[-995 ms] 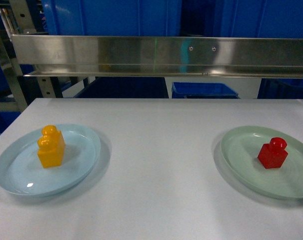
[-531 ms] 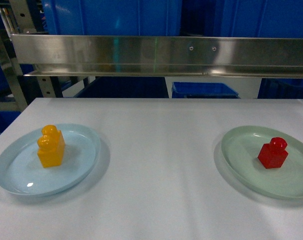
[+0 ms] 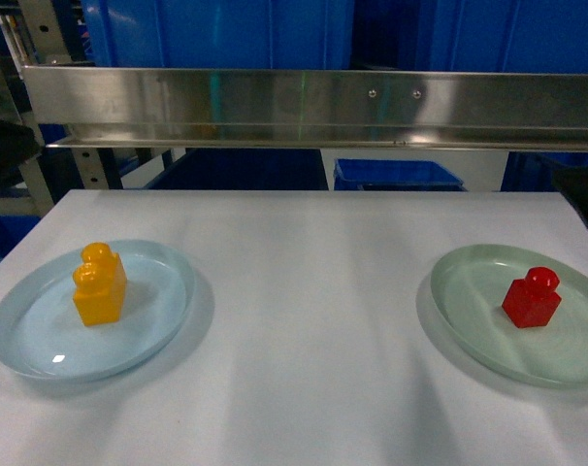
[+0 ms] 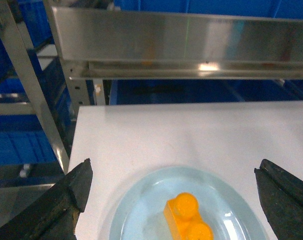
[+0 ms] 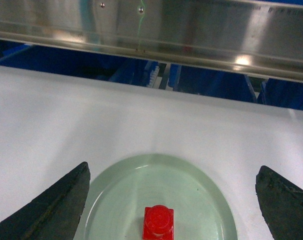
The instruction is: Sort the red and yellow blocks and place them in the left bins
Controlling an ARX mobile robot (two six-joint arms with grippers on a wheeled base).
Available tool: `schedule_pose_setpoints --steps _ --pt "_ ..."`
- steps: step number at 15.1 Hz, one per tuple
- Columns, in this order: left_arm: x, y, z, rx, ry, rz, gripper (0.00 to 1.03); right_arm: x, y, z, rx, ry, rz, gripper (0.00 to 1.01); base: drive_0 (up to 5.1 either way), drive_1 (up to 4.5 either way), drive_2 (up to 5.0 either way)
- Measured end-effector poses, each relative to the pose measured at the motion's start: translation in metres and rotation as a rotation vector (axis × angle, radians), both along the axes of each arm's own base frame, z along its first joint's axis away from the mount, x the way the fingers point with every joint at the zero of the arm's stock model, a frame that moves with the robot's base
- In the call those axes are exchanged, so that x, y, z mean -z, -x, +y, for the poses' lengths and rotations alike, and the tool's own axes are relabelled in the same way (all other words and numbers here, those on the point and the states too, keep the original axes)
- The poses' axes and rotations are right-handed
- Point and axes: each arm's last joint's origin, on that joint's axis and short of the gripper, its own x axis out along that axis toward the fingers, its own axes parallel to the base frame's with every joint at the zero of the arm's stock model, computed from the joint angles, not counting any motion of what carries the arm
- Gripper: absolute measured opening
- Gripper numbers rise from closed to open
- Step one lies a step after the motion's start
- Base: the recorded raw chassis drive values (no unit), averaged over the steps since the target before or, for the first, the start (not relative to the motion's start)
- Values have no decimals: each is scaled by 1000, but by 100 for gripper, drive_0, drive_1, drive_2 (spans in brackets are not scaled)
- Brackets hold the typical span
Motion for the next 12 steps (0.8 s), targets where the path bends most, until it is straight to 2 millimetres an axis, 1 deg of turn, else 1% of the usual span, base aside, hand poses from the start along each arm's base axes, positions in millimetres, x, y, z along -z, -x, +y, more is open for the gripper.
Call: schedule_pose_setpoints --steps 2,4,6,8,10,12 --pt "19 -15 -7 5 -25 31 98 14 -12 1 5 5 22 98 0 0 0" --pt "29 -23 -11 16 -37 43 98 25 -19 6 -10 6 46 98 0 0 0" --pt "28 -24 -11 8 -39 30 98 32 -20 12 -28 5 63 98 0 0 0" --pt "27 -24 -11 8 -39 29 98 39 -22 13 -36 6 68 98 0 0 0" --pt "27 -24 -11 8 -40 29 98 61 -24 9 -30 12 142 98 0 0 0" --pt "27 -24 -11 8 -39 29 98 74 -28 -3 -10 22 174 98 0 0 0"
